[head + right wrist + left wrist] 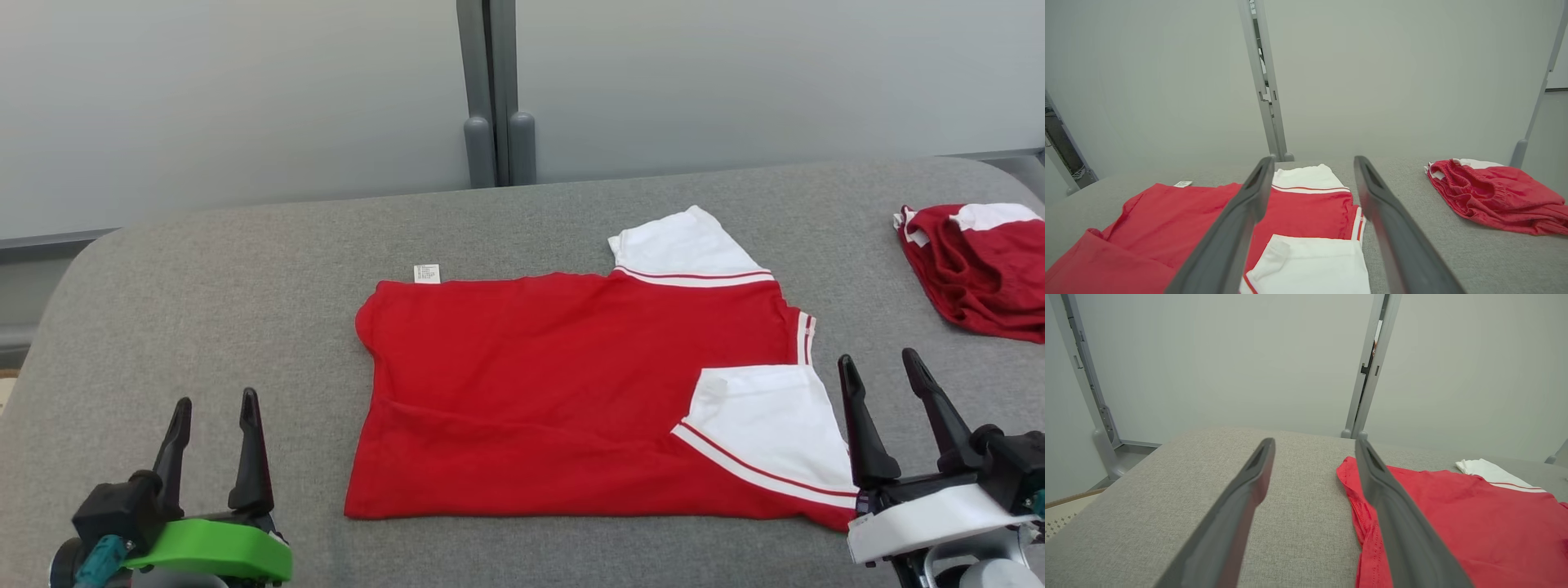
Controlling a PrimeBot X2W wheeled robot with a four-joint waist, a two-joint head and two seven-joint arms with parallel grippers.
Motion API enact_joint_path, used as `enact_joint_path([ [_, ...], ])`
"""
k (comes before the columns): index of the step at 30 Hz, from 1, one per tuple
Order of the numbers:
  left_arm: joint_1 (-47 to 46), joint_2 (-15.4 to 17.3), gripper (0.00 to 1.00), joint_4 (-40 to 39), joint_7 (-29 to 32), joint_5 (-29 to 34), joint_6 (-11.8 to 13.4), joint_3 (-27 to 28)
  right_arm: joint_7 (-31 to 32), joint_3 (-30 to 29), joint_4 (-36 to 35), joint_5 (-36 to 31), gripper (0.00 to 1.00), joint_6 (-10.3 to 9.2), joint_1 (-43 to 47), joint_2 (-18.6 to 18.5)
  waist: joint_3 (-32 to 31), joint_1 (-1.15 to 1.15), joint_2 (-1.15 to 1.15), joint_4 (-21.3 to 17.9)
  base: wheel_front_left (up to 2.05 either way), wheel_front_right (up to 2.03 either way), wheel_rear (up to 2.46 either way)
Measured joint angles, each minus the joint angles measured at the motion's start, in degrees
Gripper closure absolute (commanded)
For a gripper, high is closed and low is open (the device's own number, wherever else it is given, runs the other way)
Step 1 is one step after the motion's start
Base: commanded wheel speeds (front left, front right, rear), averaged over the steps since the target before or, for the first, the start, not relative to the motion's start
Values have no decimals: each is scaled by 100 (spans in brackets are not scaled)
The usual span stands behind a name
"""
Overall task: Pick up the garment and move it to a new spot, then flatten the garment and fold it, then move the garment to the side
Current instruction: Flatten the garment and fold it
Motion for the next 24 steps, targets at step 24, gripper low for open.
enact_joint_path([
  [24, 78, -279, 0, 145, -1, 449, -145, 225, 8, 36, 162, -46, 0, 0, 89, 90, 3, 0, 0, 15, 0, 0, 0],
])
